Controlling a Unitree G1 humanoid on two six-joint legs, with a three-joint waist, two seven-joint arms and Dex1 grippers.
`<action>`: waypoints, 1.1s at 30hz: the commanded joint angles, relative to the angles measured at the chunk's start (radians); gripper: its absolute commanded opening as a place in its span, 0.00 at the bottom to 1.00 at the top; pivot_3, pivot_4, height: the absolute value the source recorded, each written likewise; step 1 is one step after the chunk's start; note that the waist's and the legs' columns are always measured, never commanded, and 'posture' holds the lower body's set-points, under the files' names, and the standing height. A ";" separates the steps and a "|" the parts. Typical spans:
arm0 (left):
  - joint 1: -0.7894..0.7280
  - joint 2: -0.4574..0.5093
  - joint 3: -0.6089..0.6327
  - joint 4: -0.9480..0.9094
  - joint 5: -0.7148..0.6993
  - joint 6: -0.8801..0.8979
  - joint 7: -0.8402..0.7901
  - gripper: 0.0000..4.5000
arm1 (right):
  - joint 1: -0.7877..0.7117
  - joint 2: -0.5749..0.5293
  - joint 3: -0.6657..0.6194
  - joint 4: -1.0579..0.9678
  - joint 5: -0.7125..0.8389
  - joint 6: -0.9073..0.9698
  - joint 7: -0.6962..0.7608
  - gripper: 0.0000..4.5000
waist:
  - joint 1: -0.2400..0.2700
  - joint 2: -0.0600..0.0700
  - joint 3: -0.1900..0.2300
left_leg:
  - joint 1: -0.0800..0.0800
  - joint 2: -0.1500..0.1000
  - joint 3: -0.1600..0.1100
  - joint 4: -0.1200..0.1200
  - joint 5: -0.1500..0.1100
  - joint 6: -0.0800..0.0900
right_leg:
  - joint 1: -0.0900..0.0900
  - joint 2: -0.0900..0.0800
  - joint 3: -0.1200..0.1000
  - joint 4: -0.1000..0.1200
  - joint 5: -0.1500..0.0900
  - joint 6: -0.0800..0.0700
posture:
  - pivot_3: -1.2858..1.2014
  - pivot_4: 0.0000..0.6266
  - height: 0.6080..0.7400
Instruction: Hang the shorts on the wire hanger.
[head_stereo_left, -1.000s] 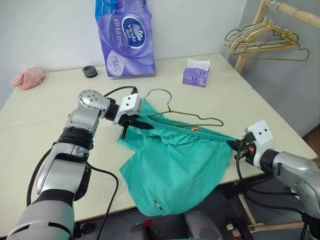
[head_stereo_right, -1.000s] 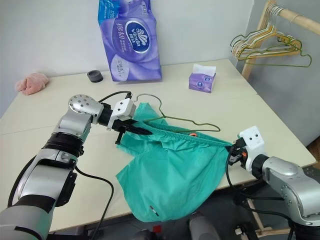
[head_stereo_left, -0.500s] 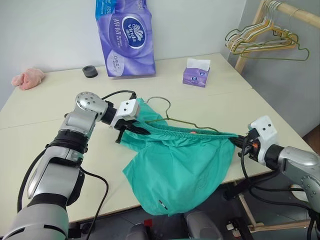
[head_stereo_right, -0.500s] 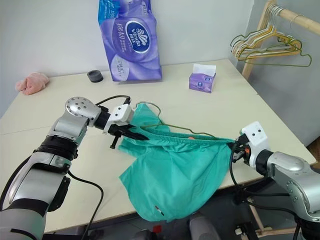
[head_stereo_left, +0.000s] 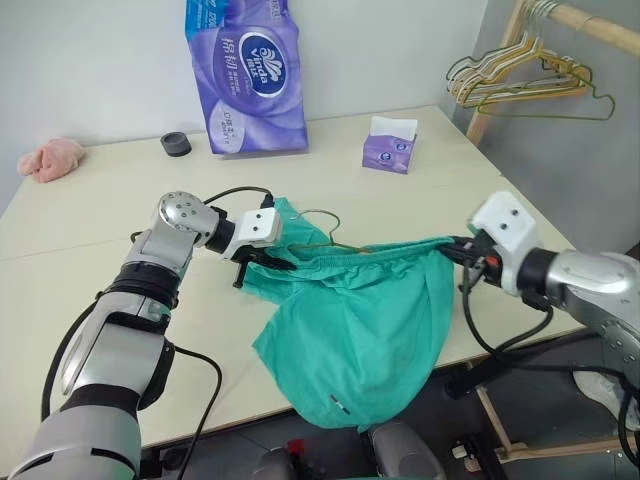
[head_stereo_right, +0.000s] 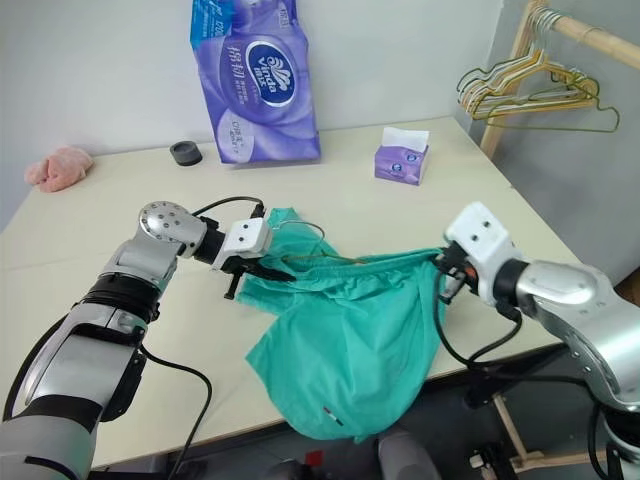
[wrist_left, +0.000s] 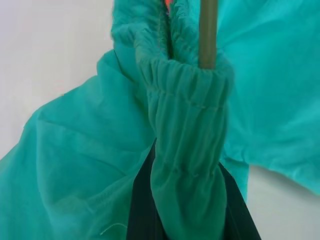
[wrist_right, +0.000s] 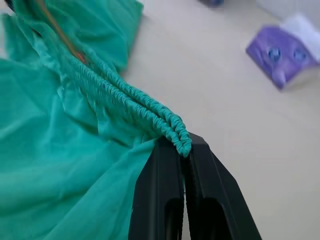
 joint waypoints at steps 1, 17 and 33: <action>-0.014 -0.014 0.029 -0.012 0.001 0.006 0.023 0.00 | -0.075 0.015 0.123 -0.017 -0.058 -0.005 -0.007 0.01 | 0.001 0.000 0.000 | -0.001 0.000 0.000 0.000 0.000 0.000 | 0.000 0.000 0.000 0.000 0.000 0.000 | 0.41 0.16 1.00; 0.042 -0.062 0.056 -0.076 0.000 0.037 0.111 0.00 | -0.224 0.129 0.282 0.015 -0.190 0.001 0.048 0.06 | 0.000 0.000 0.000 | -0.003 0.001 -0.004 0.001 0.000 0.000 | -0.001 -0.005 0.000 -0.001 0.003 -0.004 | 0.41 0.15 1.00; 0.106 -0.116 0.108 -0.187 -0.097 0.156 0.108 0.00 | -0.066 -0.102 0.073 -0.092 -0.108 0.032 0.199 0.85 | 0.000 0.001 0.000 | -0.002 0.000 -0.004 0.001 0.000 0.000 | 0.000 -0.007 -0.001 -0.001 0.003 -0.004 | 0.40 0.13 1.00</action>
